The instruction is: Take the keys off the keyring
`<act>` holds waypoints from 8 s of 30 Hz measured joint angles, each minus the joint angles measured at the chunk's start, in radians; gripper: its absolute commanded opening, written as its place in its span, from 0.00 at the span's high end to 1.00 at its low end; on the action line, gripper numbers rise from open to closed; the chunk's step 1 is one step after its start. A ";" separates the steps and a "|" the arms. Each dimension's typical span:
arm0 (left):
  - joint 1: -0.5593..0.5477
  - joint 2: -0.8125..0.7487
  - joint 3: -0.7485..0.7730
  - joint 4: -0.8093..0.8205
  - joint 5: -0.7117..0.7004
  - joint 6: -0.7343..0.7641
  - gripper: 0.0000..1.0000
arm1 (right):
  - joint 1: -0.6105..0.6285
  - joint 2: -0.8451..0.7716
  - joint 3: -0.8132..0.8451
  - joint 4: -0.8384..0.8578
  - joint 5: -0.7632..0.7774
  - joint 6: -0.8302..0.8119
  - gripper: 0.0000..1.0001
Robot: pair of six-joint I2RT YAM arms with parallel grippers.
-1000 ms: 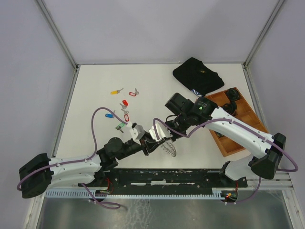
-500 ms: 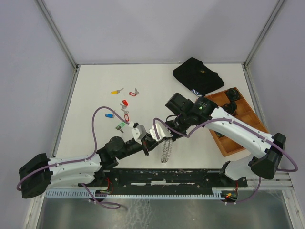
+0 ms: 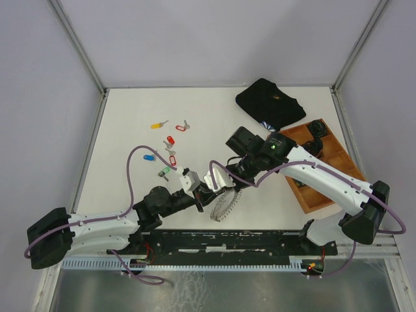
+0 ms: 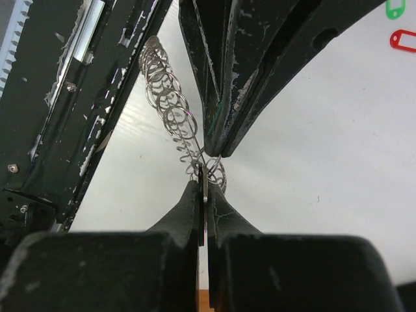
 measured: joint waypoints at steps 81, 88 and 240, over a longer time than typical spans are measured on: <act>-0.006 0.122 0.069 0.105 -0.372 -0.241 0.97 | -0.010 -0.033 -0.056 0.118 0.283 0.027 1.00; -0.037 0.139 0.066 0.133 -0.460 -0.240 0.97 | -0.011 -0.033 -0.056 0.135 0.274 0.043 1.00; 0.227 0.271 0.037 0.452 0.217 -0.108 0.41 | -0.068 -0.051 -0.093 0.137 0.169 0.074 1.00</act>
